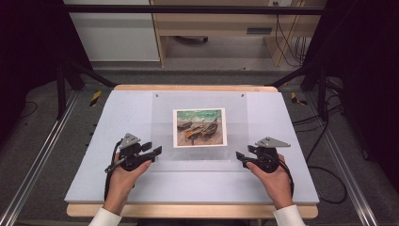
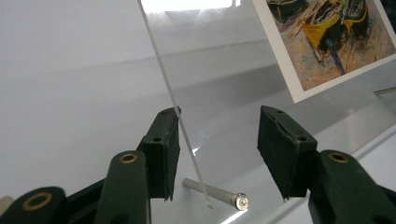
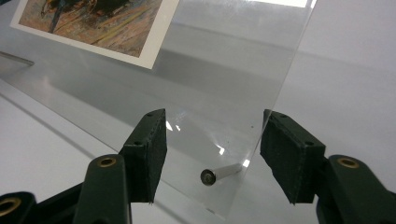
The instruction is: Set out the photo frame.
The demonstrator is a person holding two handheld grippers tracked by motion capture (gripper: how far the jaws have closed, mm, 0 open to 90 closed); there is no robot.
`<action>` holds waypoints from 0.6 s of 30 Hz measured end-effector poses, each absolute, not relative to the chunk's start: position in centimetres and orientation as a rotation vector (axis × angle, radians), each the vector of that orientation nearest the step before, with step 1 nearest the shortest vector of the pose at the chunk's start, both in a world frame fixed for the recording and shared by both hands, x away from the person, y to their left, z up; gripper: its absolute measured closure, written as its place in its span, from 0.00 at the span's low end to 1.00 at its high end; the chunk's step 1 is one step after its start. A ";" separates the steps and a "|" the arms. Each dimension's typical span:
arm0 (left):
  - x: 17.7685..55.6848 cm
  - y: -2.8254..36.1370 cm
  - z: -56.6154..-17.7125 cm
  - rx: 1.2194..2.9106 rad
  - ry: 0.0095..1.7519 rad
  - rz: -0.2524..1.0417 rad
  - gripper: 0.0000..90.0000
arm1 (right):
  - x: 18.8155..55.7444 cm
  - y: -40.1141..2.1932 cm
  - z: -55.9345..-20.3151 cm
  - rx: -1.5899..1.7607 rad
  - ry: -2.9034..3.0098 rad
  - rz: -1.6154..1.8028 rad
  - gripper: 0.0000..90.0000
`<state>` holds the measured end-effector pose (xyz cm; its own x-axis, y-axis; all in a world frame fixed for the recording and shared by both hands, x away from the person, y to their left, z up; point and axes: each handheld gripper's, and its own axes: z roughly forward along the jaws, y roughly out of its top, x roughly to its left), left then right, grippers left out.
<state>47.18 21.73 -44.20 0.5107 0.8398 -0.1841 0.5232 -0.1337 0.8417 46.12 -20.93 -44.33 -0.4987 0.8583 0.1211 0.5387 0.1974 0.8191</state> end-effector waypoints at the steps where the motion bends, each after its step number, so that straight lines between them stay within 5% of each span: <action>1: 47.2 21.7 -44.2 1.802 1.140 0.416 0.54 | 46.1 -21.0 -44.3 1.305 2.118 1.212 0.46; 18: 46.4 22.0 -44.1 1.823 1.122 0.430 0.59 | 45.3 -21.1 -44.3 1.292 2.122 1.185 0.53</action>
